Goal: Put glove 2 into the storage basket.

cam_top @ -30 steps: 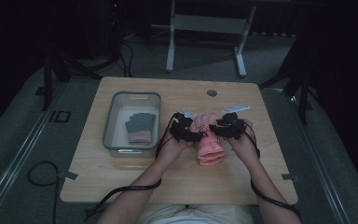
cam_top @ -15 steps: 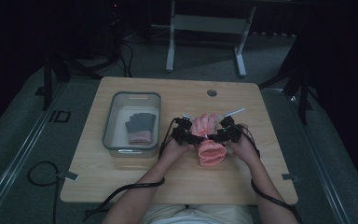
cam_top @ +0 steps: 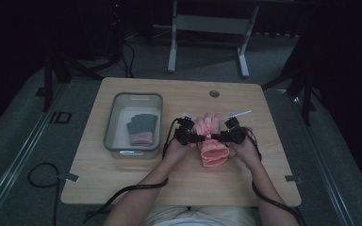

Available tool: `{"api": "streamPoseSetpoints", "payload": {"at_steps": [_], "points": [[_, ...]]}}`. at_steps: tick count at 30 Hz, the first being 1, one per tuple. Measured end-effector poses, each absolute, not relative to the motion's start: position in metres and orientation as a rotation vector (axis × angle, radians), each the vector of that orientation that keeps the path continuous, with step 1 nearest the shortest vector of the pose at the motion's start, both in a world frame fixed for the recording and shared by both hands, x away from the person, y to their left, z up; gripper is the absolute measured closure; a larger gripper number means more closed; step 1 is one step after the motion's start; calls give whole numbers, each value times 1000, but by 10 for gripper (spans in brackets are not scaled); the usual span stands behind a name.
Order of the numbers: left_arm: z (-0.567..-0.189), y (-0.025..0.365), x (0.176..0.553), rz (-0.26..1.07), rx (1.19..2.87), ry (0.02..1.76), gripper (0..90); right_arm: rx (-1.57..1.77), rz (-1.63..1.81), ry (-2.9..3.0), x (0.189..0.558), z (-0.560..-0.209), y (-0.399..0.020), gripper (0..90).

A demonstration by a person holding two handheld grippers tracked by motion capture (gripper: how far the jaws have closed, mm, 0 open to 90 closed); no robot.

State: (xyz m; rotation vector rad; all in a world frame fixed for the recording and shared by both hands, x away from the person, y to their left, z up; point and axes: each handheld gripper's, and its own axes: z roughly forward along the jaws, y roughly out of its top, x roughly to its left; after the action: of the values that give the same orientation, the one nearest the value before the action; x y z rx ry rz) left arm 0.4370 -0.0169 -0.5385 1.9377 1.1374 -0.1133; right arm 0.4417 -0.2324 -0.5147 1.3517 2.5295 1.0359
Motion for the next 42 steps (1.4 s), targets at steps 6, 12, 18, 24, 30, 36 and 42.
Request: {"api": "streamPoseSetpoints", "payload": {"at_steps": [6,12,18,24,30,36,42], "points": [[-521,-20,434,-95,1933,1108,748,1348,1068,2498,437,-507,-236,649],[-487,-19,427,-63,1928,1046,752,1314,1145,2438,426,-477,-242,651],[-457,-12,423,-21,1918,1005,752,1269,1204,2395,419,-451,-241,650],[-436,2,421,16,1930,997,751,1224,1248,2380,417,-427,-229,650],[-423,19,420,47,1930,1008,752,1209,1270,2383,420,-419,-215,650],[-414,37,418,74,1929,1029,752,1178,1286,2391,423,-409,-194,650],[-403,56,417,94,1932,1040,752,1144,1305,2398,425,-402,-174,650]]}}
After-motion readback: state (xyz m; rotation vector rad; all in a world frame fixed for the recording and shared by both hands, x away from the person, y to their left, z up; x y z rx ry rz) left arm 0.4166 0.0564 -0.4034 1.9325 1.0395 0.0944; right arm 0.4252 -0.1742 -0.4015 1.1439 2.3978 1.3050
